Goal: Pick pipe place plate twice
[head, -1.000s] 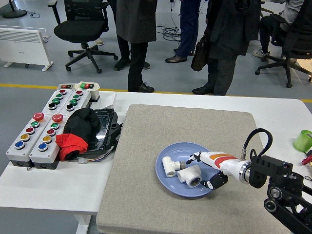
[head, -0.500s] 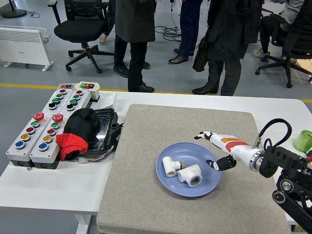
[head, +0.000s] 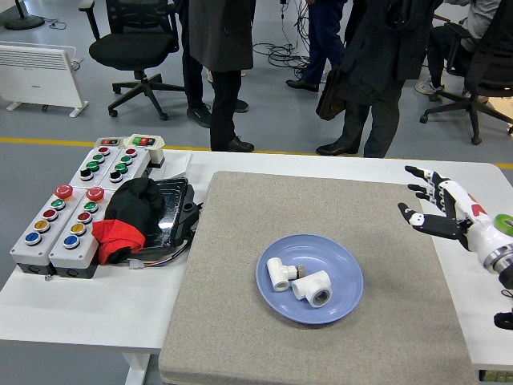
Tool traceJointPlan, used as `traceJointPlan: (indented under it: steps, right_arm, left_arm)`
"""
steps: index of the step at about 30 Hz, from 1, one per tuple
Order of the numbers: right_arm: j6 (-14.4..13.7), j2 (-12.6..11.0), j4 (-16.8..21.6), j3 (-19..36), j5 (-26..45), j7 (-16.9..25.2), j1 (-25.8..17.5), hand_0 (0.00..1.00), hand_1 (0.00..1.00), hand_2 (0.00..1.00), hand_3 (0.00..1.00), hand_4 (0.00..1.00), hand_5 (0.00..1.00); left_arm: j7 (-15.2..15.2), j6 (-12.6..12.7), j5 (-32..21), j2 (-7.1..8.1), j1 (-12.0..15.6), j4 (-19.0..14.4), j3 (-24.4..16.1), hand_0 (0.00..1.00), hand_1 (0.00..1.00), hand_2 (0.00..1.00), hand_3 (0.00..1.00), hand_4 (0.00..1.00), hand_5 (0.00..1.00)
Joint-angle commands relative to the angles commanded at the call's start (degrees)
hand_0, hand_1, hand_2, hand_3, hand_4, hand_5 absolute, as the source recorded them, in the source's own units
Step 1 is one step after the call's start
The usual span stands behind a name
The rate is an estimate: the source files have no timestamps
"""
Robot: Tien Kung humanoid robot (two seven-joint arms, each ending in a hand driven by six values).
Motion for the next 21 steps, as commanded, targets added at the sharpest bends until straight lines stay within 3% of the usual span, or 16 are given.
traceJointPlan:
  steps: [5, 6, 14, 21]
  right_arm:
    - [0.5, 0.9, 0.1, 5.7, 12.3, -0.5, -5.1, 0.844, 0.819, 0.905, 0.843, 0.585, 0.538]
    - [0.7, 1.1, 0.1, 6.4, 14.5, -0.4, -6.0, 0.848, 0.822, 0.923, 0.865, 0.609, 0.659]
    - [1.3, 2.4, 0.2, 9.6, 31.8, 2.8, -10.8, 0.851, 0.827, 0.925, 0.863, 0.616, 0.693]
    - [1.9, 3.4, 1.0, 10.6, 34.8, 7.4, -12.6, 0.861, 0.834, 0.924, 0.860, 0.624, 0.708]
  left_arm:
    - [0.0, -0.1, 0.6, -0.11, 0.2, 0.0, -0.2, 0.723, 0.747, 0.701, 0.647, 0.402, 0.998]
    - [0.0, -0.1, 0.6, -0.13, 0.2, 0.0, -0.2, 0.723, 0.748, 0.701, 0.648, 0.402, 0.998]
    - [-0.1, -0.1, 1.0, -0.14, 0.3, 0.0, -0.4, 0.723, 0.748, 0.701, 0.648, 0.402, 0.998]
    - [-0.1, 0.1, 0.9, 0.01, 0.0, 0.0, -0.3, 0.722, 0.747, 0.702, 0.649, 0.402, 0.998]
